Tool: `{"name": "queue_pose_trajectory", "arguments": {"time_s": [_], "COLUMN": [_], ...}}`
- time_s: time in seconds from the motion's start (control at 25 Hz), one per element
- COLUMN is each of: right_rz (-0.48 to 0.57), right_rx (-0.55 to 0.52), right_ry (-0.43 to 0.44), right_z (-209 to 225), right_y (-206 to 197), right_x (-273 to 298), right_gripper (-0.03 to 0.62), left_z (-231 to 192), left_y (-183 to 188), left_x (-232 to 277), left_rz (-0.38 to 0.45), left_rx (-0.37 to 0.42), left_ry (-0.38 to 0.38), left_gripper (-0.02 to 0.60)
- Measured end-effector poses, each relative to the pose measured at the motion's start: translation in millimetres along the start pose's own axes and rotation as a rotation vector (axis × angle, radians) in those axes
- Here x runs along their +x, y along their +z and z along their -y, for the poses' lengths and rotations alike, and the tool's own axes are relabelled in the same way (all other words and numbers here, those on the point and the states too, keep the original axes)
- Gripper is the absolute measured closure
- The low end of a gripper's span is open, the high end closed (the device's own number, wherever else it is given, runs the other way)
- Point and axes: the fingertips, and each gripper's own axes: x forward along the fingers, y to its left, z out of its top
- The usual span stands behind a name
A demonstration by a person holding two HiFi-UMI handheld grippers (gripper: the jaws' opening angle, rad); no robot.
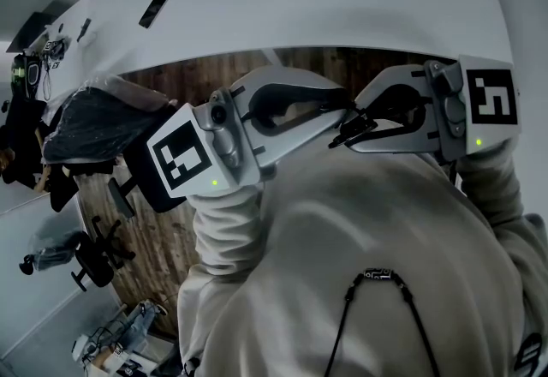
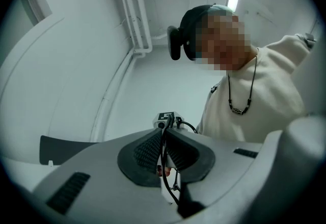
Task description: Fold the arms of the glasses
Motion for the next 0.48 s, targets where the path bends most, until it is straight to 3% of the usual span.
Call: {"name": "queue_pose_trajectory", "arguments": {"time_s": [0.48], "right_rz": [0.017], "right_rx": [0.027], "right_ry": [0.031], "right_z": [1], "right_y": [5], "right_x": [-7], "right_gripper": [0.534], "left_z": [6], "left_y": [6], "left_x": [7], "left_rz": [0.065], "left_rx": [-0.088], "left_ry": [-0.104], "left_gripper": [0.541]}}
